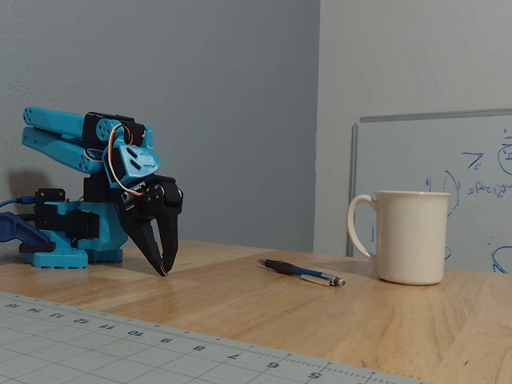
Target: Touch the pen.
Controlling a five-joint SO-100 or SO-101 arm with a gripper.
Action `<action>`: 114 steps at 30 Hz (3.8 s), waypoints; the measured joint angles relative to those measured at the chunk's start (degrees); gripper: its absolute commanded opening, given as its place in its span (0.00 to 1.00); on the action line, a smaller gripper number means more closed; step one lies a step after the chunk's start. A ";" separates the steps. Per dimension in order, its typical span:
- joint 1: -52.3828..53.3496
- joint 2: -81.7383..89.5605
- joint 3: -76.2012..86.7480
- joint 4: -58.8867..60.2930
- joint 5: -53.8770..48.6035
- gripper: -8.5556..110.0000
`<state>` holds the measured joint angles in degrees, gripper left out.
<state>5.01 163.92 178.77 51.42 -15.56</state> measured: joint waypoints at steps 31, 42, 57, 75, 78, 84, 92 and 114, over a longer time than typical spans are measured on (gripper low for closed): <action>0.00 -1.67 -7.73 0.70 0.35 0.07; 0.00 -26.46 -30.15 0.70 0.35 0.07; -9.84 -71.10 -70.66 0.70 0.35 0.07; -15.64 -96.59 -92.02 0.70 0.35 0.07; -15.64 -97.82 -92.37 0.70 0.35 0.07; -15.64 -98.26 -92.37 0.70 0.35 0.07; -16.88 -98.26 -92.37 0.70 0.35 0.07; -20.13 -98.26 -94.57 0.70 0.35 0.07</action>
<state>-15.12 65.65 84.20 52.12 -15.21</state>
